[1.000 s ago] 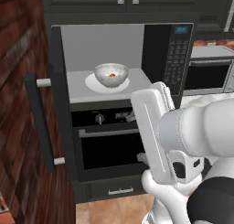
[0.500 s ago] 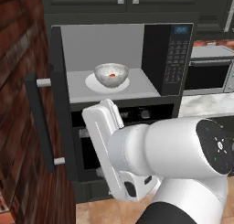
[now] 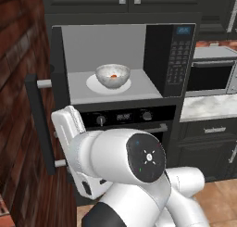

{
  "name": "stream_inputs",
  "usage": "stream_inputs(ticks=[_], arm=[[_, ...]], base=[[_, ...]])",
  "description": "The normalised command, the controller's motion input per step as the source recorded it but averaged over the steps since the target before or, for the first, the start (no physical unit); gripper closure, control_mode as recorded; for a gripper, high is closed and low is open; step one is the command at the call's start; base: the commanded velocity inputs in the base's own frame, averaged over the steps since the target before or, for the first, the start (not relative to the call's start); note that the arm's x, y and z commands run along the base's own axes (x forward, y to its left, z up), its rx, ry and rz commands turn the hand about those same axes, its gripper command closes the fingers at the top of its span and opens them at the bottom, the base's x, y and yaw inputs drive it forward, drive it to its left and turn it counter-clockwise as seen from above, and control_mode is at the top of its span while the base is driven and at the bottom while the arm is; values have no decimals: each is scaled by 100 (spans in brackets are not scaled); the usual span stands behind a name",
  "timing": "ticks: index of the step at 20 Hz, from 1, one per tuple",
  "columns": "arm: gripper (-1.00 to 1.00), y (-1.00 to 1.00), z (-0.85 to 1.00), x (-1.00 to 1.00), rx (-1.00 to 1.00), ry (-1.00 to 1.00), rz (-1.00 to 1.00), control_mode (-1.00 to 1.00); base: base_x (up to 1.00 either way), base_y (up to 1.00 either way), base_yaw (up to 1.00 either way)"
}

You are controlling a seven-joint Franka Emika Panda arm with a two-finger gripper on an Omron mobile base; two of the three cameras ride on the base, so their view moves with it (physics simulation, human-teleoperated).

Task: Pick the carrot from the sink and place it in the bowl. Then pick the bowl and place it in the microwave. Then close the microwave door and press the start button.

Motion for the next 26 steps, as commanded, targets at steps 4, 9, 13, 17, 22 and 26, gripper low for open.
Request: stream_inputs(ticks=[4, 9, 13, 17, 22, 26], arm=[[-100, 14, -7, 45, 0, -3, -1, -100], [-100, 21, -11, 47, 0, -4, 0, -100], [-100, 31, -6, 47, 0, -3, -2, -100], [-100, 3, -3, 50, 0, -1, -9, -100], [-100, 0, -3, 41, 0, -3, -12, -100], [-100, -57, 0, 45, 1, -6, -20, -100]], base=[[0, 0, 0], [0, 0, 0], [0, 0, 0], [0, 0, 0], [0, 0, 0], [0, 0, 0]])
